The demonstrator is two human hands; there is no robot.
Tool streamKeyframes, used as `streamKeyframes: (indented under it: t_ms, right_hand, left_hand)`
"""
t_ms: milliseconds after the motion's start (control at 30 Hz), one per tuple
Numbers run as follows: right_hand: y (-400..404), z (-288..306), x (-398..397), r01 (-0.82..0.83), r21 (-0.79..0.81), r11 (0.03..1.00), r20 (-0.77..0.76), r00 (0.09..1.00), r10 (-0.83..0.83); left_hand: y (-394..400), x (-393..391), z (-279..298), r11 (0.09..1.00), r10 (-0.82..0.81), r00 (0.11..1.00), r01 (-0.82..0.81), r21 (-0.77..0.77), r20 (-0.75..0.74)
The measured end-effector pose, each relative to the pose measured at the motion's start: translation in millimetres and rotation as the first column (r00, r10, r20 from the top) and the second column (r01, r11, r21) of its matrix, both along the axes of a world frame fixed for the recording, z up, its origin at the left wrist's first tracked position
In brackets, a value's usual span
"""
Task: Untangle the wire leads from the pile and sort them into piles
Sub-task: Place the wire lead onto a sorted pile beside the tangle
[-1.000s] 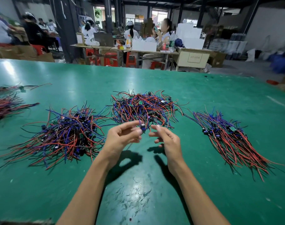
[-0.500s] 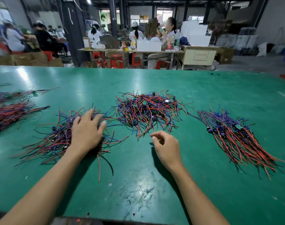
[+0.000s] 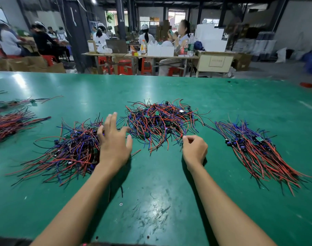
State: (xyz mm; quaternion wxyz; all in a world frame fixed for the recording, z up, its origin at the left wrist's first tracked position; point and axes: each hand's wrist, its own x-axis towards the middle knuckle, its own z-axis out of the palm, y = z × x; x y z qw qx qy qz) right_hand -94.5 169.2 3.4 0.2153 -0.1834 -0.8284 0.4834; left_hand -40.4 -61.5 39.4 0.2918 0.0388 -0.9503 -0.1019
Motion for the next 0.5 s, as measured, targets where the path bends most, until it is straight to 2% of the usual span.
streamKeyframes:
  t_ms: [67, 100, 167, 200, 267, 300, 367, 400, 433, 500]
  right_hand:
    - [1.0, 0.2, 4.2, -0.024, -0.021, 0.999, -0.025, 0.999, 0.023]
    - [1.1, 1.9, 8.0, -0.039, -0.036, 0.999, -0.035, 0.999, 0.038]
    - [-0.2, 4.3, 19.8, -0.074, -0.056, 0.996, -0.085, 0.994, 0.069]
    - [-1.3, 4.7, 27.4, -0.099, -0.034, 0.995, -0.133, 0.987, 0.094]
    - [-3.3, 6.5, 47.2, -0.147, 0.106, 0.983, -0.252, 0.953, 0.170]
    - [-3.8, 7.4, 56.8, -0.182, 0.202, 0.962, -0.301, 0.923, 0.238]
    - [-5.8, 8.2, 72.4, -0.297, 0.358, 0.885, -0.325, 0.849, 0.416]
    - [-7.1, 8.4, 77.9, -0.361, 0.411, 0.837, -0.306, 0.810, 0.500]
    - [-8.8, 8.9, 81.8, -0.413, 0.454, 0.789, -0.279, 0.776, 0.566]
    - [-11.5, 10.6, 84.8, -0.506, 0.506, 0.699, -0.208, 0.714, 0.668]
  left_hand:
    - [34.3, 4.0, -2.9, 0.968, -0.208, 0.973, 0.220, 0.117, -0.103]
    - [51.4, 5.1, -6.3, 0.919, -0.313, 0.940, 0.336, 0.205, -0.137]
    - [82.3, 6.0, -16.3, 0.752, -0.453, 0.874, 0.481, 0.451, -0.177]
    - [95.0, 5.3, -19.6, 0.633, -0.464, 0.866, 0.473, 0.614, -0.188]
    - [113.1, 1.1, -22.8, 0.336, -0.432, 0.886, 0.333, 0.881, -0.170]
    - [116.1, -2.4, -22.9, 0.191, -0.419, 0.896, 0.248, 0.950, -0.149]
    - [109.3, -7.6, -20.9, -0.070, -0.405, 0.905, 0.114, 0.991, -0.133]
    - [102.3, -8.1, -20.2, -0.164, -0.403, 0.905, 0.074, 0.984, -0.135]
    - [95.7, -7.9, -20.4, -0.218, -0.411, 0.901, 0.050, 0.975, -0.139]
    - [86.5, -5.6, -21.6, -0.243, -0.453, 0.881, 0.027, 0.970, -0.138]
